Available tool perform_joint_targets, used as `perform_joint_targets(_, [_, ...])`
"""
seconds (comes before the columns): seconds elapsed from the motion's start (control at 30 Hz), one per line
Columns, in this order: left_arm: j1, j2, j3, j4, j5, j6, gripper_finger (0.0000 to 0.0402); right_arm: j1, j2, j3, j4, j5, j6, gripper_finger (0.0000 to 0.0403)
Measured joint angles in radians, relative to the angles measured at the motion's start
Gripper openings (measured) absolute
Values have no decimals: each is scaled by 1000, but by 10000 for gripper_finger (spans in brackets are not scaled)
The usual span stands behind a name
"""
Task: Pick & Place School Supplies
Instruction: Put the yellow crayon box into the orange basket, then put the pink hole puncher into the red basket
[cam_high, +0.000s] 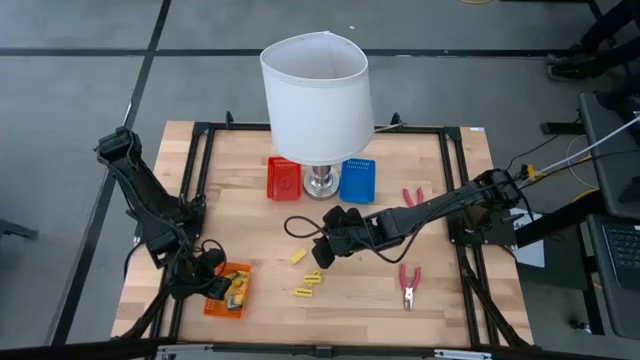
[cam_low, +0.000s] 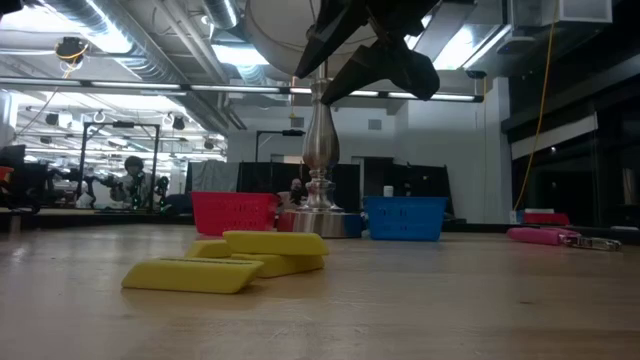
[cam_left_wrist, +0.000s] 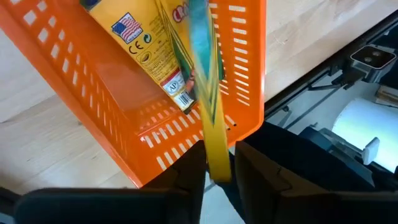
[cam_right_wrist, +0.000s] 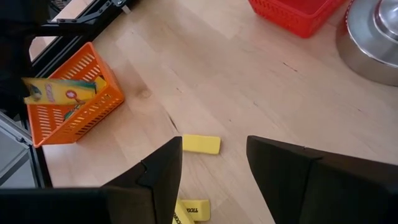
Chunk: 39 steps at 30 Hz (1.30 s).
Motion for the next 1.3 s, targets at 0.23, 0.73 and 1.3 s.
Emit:
perform_joint_targets(0.23, [0, 0, 0, 0, -2, 17, 117, 0, 0, 0, -1, 0, 0, 183])
perform_joint_targets(0.73, [16, -67, 0, 1, -360, 267, 145, -5, -2, 0, -2, 18, 1, 183])
perform_joint_targets(1.3, [484, -106, 274, -376, -166, 1328, 110, -4, -270, 0, -224, -185, -441, 183])
